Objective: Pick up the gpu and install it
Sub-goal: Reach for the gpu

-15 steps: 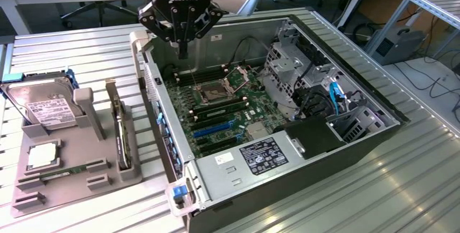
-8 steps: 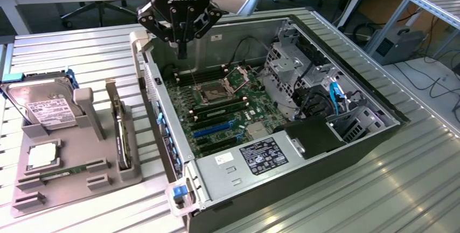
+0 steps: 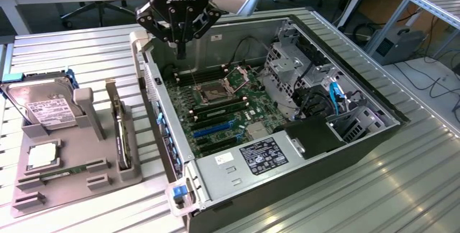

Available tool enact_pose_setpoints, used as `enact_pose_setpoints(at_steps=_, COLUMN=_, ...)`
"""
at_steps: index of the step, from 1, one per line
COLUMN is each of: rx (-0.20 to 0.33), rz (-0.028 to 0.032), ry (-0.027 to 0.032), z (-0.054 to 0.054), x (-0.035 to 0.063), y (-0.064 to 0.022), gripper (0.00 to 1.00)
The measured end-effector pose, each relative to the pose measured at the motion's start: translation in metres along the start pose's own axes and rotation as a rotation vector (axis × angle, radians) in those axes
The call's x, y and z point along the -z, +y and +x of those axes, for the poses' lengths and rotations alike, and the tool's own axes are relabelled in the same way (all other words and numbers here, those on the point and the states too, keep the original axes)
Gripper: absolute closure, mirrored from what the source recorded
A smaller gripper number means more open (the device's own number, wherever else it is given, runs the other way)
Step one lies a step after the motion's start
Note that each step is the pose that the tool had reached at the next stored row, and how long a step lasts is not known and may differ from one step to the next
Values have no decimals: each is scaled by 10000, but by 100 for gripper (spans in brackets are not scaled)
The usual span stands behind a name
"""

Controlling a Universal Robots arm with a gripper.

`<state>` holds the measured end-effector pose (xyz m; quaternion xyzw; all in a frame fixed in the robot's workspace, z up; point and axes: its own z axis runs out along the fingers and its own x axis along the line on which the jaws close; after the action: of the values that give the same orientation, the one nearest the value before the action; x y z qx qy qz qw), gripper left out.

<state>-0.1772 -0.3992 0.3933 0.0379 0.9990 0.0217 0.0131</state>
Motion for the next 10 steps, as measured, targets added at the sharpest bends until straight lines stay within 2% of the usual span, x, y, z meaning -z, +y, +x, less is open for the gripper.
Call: enact_pose_setpoints(at_steps=10, rx=0, rz=-1, ry=0, z=21, x=0, y=-2, gripper=89)
